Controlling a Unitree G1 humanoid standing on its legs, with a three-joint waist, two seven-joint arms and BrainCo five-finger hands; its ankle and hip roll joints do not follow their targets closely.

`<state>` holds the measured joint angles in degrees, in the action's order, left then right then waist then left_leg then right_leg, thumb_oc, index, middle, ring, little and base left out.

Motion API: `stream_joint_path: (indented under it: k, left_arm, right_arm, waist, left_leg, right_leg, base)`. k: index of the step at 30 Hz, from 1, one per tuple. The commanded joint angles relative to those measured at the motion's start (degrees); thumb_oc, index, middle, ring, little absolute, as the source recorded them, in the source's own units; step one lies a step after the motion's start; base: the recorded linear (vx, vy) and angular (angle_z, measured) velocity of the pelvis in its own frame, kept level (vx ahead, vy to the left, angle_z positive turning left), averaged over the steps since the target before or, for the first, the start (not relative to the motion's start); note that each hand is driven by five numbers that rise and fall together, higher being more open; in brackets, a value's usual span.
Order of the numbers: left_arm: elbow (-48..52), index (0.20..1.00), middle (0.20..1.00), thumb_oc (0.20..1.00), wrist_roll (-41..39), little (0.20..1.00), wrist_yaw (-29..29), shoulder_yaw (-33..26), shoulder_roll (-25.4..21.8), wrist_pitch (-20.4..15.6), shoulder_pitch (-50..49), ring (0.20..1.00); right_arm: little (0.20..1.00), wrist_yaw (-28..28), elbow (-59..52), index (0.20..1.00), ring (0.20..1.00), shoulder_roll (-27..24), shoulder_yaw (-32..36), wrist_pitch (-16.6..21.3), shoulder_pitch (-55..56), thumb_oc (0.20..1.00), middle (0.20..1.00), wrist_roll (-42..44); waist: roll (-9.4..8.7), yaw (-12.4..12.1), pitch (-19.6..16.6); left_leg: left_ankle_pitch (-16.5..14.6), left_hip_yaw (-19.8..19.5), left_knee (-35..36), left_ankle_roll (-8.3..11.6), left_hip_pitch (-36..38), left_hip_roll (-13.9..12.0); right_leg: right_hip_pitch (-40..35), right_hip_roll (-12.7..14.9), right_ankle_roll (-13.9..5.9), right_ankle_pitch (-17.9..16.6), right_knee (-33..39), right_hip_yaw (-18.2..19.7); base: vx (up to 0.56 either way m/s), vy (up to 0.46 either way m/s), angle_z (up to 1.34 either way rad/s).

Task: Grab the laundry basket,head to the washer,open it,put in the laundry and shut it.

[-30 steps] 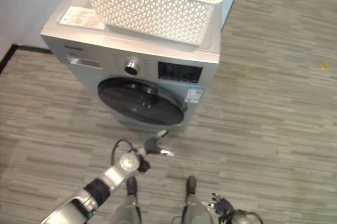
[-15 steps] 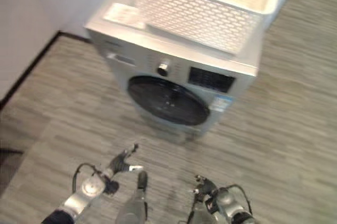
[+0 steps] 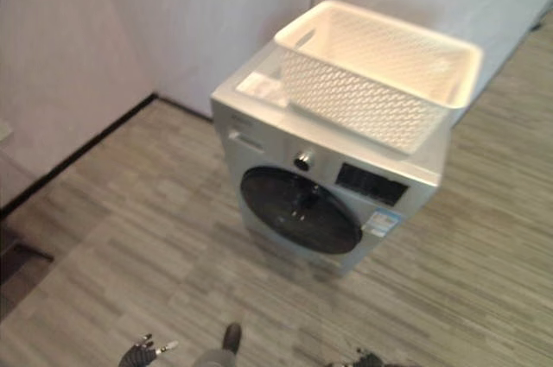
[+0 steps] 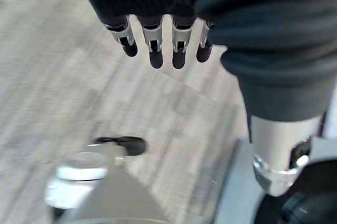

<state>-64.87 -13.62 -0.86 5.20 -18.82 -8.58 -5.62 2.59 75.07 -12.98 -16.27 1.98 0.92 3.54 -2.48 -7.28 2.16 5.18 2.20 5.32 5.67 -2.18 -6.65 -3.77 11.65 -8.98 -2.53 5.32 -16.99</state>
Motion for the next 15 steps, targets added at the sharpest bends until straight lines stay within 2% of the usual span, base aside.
stream_joint_path:
  k: [1, 5, 7, 12, 15]
  left_arm:
    - [-1.8, 1.000, 1.000, 1.000, -1.2, 1.000, -0.6, 0.4, 0.3, -1.7, 3.4, 1.000]
    - [-2.8, 1.000, 1.000, 1.000, -1.9, 1.000, -1.0, 0.4, 1.8, -1.7, 3.5, 1.000]
    - [-3.5, 1.000, 1.000, 1.000, -6.6, 1.000, -0.6, -1.3, 3.4, -1.4, 3.6, 1.000]
    - [-3.0, 1.000, 1.000, 1.000, -9.7, 1.000, -0.1, -1.5, 4.6, -1.6, 3.9, 1.000]
    - [-3.5, 1.000, 1.000, 1.000, -10.1, 1.000, 1.7, 0.0, 5.5, -0.9, 4.1, 1.000]
  right_arm:
    - [1.000, -1.8, 2.4, 1.000, 1.000, -0.1, 1.2, -0.9, -2.0, 1.000, 1.000, -1.0]
    - [1.000, -3.4, 5.2, 1.000, 1.000, 0.7, 1.9, -1.9, -0.9, 1.000, 1.000, -3.7]
    - [1.000, -3.7, 5.5, 1.000, 1.000, 0.8, 1.3, -2.4, 0.2, 1.000, 1.000, -6.1]
    - [1.000, -3.9, 6.3, 1.000, 1.000, 0.7, 1.4, -2.9, 0.5, 1.000, 1.000, -6.8]
    - [1.000, -3.9, 6.0, 1.000, 1.000, 0.2, 1.3, -3.0, 0.5, 1.000, 1.000, -6.7]
  waist:
    - [-0.13, -0.2, 0.2]
    - [-0.01, 1.1, -1.3]
    - [0.08, 2.2, -2.0]
    - [0.33, 3.2, -2.3]
    - [0.79, 4.5, -3.2]
  left_leg:
    - [-3.6, 1.1, -2.9, -1.36, -1.6, -1.7]
    - [-4.0, 1.9, -2.8, -1.17, 0.2, -2.0]
    - [-4.0, 2.3, -2.5, -1.02, 1.2, -2.2]
    - [-3.8, 2.8, -2.0, -0.89, 1.9, -2.6]
    - [-3.5, 3.4, -1.4, -0.55, 3.0, -3.0]
  right_leg:
    - [0.5, 2.6, -1.81, 3.1, -3.1, 0.4]
    - [-0.4, 2.7, -1.80, 3.2, -3.1, 1.3]
    - [-0.7, 2.4, -1.70, 3.3, -3.1, 1.9]
    - [-0.8, 2.1, -1.53, 3.4, -3.2, 2.5]
    - [-1.3, 1.6, -1.40, 3.3, -2.8, 3.1]
  base:
    - [-0.01, 0.001, -0.44]
    - [0.01, -0.003, -0.24]
    - [0.01, -0.015, -0.22]
    - [-0.01, -0.012, -0.08]
    - [-0.01, -0.033, -0.13]
